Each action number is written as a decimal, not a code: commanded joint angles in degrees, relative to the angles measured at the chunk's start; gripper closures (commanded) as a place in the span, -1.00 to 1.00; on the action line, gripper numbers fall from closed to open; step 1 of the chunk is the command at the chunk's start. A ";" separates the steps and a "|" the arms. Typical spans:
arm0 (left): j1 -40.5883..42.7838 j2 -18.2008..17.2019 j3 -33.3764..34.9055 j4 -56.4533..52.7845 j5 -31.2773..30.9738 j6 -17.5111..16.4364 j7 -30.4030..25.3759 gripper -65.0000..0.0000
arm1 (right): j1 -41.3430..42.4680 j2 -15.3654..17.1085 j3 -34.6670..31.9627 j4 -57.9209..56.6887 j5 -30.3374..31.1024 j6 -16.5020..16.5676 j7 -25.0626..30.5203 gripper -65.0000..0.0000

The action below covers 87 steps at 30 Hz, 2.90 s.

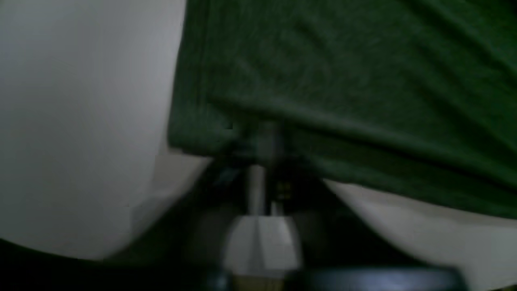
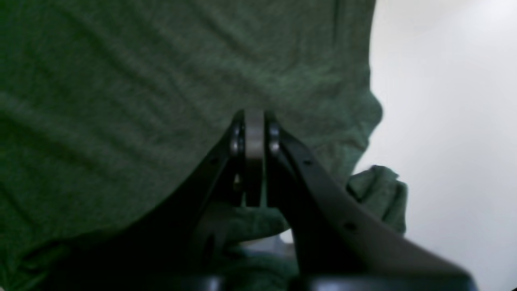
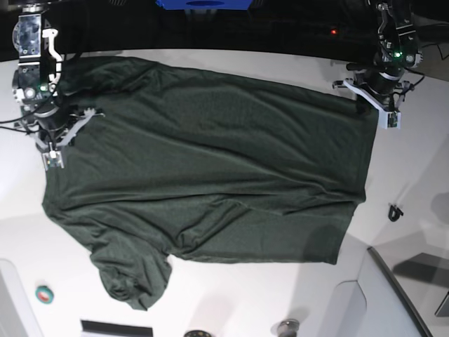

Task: Layout the t-shirt on the table in an organized manner, then fold the t-shirt properly
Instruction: 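Hold the shirt edge with both grippers and stretch it taut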

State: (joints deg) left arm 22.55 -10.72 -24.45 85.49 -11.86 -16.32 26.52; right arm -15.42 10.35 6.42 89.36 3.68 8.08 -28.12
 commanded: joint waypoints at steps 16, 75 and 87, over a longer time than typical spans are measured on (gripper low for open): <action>0.00 -0.66 -0.39 -6.42 4.87 0.36 -7.93 1.00 | 19.16 1.39 0.22 -28.13 -0.30 -0.30 1.35 0.98; 1.23 0.13 -9.27 2.11 4.52 0.36 -7.58 1.00 | -12.67 -5.38 30.29 4.04 -0.12 14.74 -9.64 -0.16; 1.15 0.13 -9.44 1.94 4.52 0.36 -7.58 1.00 | -11.35 -5.29 25.37 -0.35 -0.12 14.74 -9.55 -0.16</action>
State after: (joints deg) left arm 23.66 -9.87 -33.45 86.61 -6.94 -16.32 20.27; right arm -27.03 4.40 31.59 88.36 3.51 22.57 -38.37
